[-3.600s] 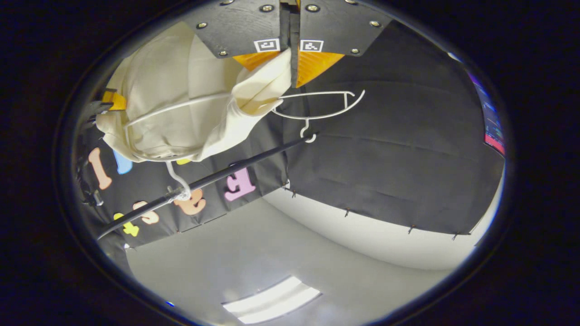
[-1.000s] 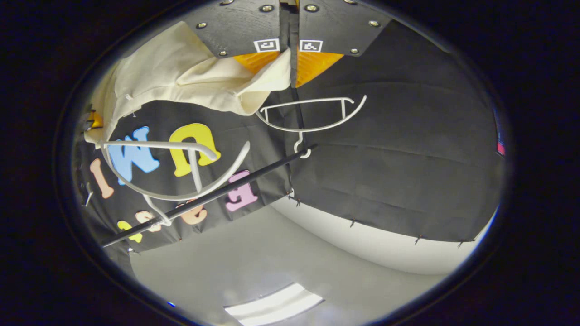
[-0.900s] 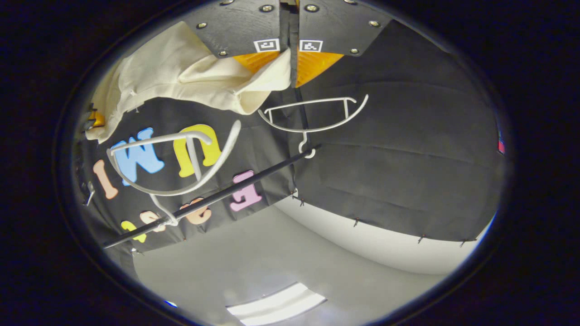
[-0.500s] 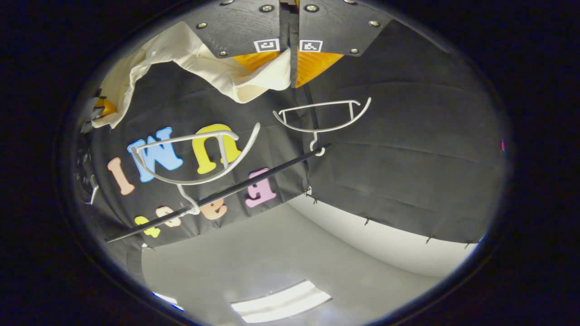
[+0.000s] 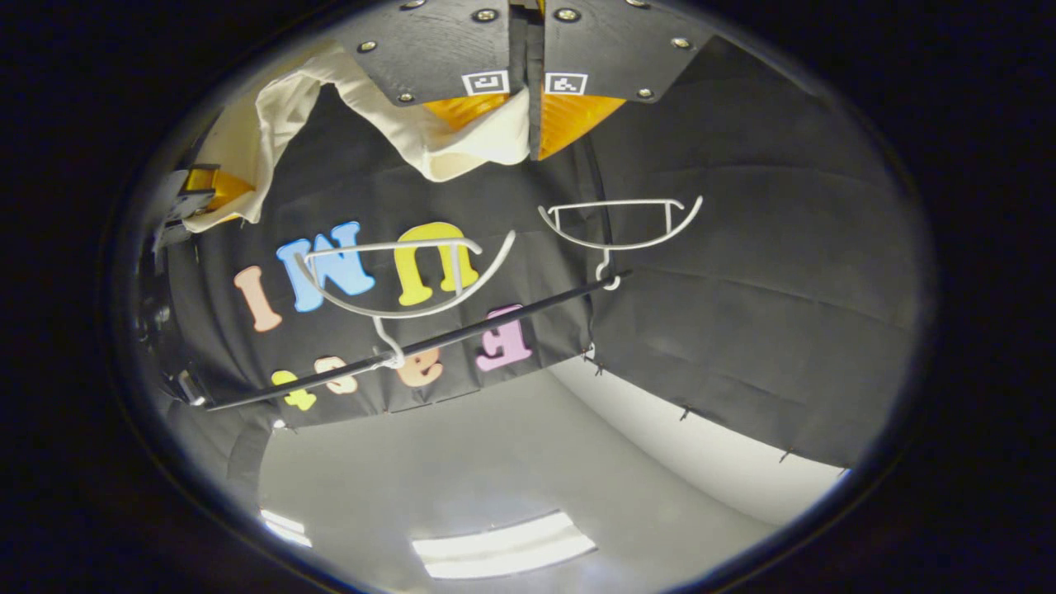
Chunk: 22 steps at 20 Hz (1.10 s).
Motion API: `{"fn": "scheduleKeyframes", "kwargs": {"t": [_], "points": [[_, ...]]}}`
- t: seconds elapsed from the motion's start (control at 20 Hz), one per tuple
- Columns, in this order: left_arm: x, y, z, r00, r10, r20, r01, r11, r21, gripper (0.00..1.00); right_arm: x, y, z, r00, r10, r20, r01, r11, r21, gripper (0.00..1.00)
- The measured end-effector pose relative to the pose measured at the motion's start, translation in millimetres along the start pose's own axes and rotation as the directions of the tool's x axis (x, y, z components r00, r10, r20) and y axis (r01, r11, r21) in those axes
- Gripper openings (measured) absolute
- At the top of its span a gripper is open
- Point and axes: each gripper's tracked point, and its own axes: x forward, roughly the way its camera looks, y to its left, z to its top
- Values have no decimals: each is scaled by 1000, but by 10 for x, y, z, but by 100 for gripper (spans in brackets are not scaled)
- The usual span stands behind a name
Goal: Grasp the clothes on the hanger with both hands and then place them into the laundry hamper below.
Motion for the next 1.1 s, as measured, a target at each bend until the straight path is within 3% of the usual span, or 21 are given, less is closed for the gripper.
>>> {"fn": "scheduleKeyframes", "kwargs": {"t": [0.4, 0.6, 1.1], "points": [[-221, -88, 109, 997, -71, 28, 72, 996, -49, 2, -362, 770, 248, 993, 117, 18, -118, 992, 53, 7], [-215, -138, 169, 993, -100, 58, 104, 992, -67, 2, -374, 919, 308, 989, 142, 35, -144, 986, 80, 8], [-225, -335, -1015, 984, -134, -119, 119, 985, -123, 2, -414, 1005, -663, 983, 135, -123, -122, 987, 105, 8]]}}
